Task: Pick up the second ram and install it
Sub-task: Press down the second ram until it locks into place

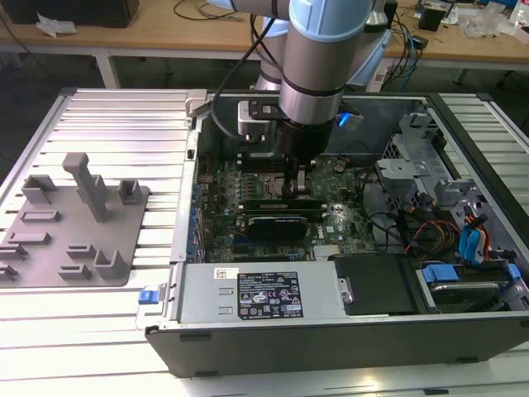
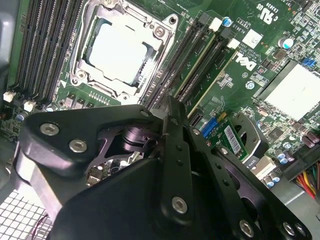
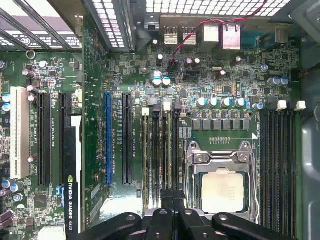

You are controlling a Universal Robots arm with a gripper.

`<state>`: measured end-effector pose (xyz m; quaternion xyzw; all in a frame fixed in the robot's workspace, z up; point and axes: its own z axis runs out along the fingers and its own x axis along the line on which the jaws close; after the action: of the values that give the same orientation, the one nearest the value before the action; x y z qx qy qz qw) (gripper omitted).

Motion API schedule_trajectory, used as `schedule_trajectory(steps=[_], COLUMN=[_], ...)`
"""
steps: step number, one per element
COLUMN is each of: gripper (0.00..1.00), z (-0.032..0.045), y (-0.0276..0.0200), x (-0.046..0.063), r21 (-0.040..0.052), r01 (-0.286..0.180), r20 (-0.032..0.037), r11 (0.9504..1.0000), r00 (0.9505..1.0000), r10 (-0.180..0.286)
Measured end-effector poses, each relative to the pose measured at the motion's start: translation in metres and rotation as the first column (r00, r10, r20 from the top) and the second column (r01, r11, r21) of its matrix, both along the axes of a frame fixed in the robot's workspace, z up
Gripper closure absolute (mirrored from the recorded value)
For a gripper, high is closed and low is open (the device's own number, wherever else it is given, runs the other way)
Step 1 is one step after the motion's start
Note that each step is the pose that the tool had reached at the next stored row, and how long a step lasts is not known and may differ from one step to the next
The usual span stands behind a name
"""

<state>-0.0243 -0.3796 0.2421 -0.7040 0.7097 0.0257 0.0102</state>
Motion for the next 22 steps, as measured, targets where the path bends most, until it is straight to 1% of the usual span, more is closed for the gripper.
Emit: schedule_trajectory(steps=[10, 14, 16, 18, 22], gripper=[0.92, 0.92, 0.92, 0.92, 0.92], z=[0.0, 0.0, 0.0, -0.0001, -0.0001], y=[0.0, 0.0, 0.0, 0.0, 0.0], x=[0.001, 0.009, 0.022, 0.029, 0.049], r21=[0.0001, 0.0, 0.0, 0.0001, 0.0], r01=[0.0, 0.0, 0.0, 0.0, 0.0], r20=[0.0, 0.0, 0.0, 0.0001, 0.0], r11=[1.0, 1.0, 1.0, 1.0, 1.0], r00=[1.0, 1.0, 1.0, 1.0, 1.0], r10=[0.0, 0.0, 0.0, 0.0, 0.0])
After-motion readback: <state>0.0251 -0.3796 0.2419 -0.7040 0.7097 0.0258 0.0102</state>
